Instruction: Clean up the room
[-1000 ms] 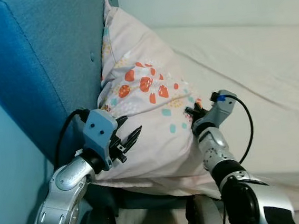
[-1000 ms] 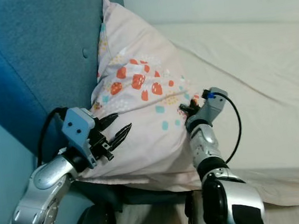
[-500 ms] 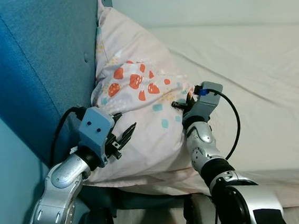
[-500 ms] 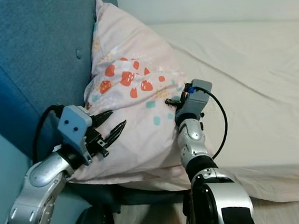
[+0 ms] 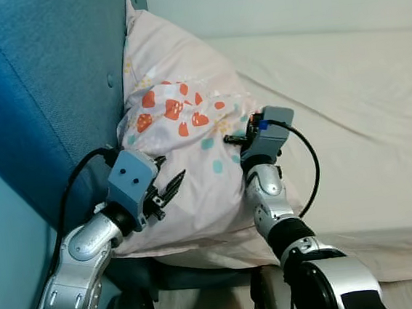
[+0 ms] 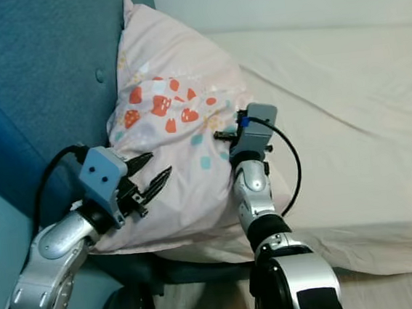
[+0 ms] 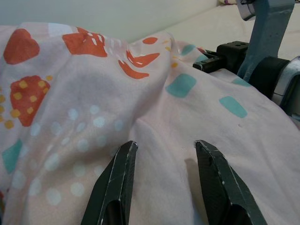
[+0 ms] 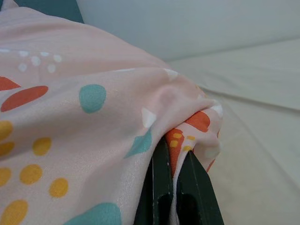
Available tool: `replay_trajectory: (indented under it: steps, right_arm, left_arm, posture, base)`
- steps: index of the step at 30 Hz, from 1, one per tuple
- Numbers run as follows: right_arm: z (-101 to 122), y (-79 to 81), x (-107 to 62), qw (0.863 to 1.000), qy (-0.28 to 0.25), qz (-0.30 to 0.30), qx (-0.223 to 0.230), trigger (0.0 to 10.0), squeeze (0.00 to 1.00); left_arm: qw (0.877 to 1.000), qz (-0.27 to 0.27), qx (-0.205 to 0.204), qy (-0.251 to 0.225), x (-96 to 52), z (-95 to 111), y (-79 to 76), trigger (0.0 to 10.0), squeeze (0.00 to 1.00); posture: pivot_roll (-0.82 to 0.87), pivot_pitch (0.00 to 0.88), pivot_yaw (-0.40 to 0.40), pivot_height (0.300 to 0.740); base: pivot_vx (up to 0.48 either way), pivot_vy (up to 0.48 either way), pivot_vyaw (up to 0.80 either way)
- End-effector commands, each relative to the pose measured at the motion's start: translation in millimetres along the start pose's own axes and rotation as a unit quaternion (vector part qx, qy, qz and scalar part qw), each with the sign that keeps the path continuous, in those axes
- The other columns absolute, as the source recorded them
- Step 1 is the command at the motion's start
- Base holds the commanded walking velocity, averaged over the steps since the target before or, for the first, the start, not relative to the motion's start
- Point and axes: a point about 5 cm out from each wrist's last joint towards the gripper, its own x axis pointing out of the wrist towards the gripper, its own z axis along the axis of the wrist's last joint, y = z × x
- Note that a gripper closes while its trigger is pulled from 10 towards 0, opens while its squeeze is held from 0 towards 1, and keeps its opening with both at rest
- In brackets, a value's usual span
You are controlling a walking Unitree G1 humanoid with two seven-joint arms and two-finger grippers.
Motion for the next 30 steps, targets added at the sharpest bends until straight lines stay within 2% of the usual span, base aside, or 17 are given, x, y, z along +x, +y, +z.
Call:
replay_trajectory:
  steps: [1, 9, 11, 12, 16, 24, 26, 30]
  right_arm:
    - [19.2, 22.3, 4.7, 0.997, -0.055, 0.046, -0.013, 0.0, 0.0]
    - [15.0, 21.2, -2.1, 0.996, -0.064, 0.023, -0.053, 0.0, 0.0]
    - [9.9, 15.0, -6.1, 0.996, -0.059, 0.002, -0.067, 0.0, 0.0]
    - [3.5, 6.3, -12.2, 0.995, -0.053, -0.019, -0.082, 0.0, 0.0]
    - [-3.6, -6.4, -20.9, 0.992, -0.049, -0.041, -0.105, 0.0, 0.0]
    - [-10.8, -20.4, -31.3, 0.989, -0.042, -0.06, -0.125, 0.0, 0.0]
    - [-14.0, -29.7, -37.1, 0.988, -0.038, -0.074, -0.132, 0.0, 0.0]
    - [-14.4, -32.2, -38.3, 0.987, -0.038, -0.078, -0.135, 0.0, 0.0]
  left_arm:
    - [1.0, -0.009, 0.01, 0.019, -3.1, -6.9, -0.8, 10.0, 0.0]
    - [1.0, -0.011, 0.013, 0.021, -3.3, -8.3, -0.5, 10.0, 0.0]
    - [1.0, -0.012, 0.014, 0.021, -3.2, -8.5, -1.1, 10.0, 0.0]
    - [1.0, -0.013, 0.013, 0.02, -2.9, -8.8, -1.8, 10.0, 0.0]
    - [1.0, -0.016, 0.013, 0.019, -2.2, -9.4, -3.0, 10.0, 0.0]
    - [1.0, -0.018, 0.012, 0.017, -0.8, -10.0, -4.8, 10.0, 0.0]
    - [1.0, -0.018, 0.012, 0.016, -0.4, -10.1, -5.0, 10.0, 0.0]
    - [1.0, -0.018, 0.012, 0.015, -0.4, -10.3, -4.8, 10.0, 0.0]
  posture:
    - [0.2, 0.179, -0.063, 0.562]
    - [0.19, 0.181, -0.06, 0.562]
    - [0.19, 0.181, -0.06, 0.562]
    - [0.18, 0.182, -0.058, 0.562]
    - [0.18, 0.18, -0.056, 0.562]
    - [0.18, 0.176, -0.056, 0.562]
    - [0.18, 0.175, -0.057, 0.562]
    - [0.18, 0.174, -0.057, 0.562]
  base:
    - [0.0, 0.0, 0.0]
    - [0.0, 0.0, 0.0]
    - [0.0, 0.0, 0.0]
    - [0.0, 0.0, 0.0]
    - [0.0, 0.0, 0.0]
    - [0.0, 0.0, 0.0]
    - [0.0, 0.0, 0.0]
    - [0.0, 0.0, 0.0]
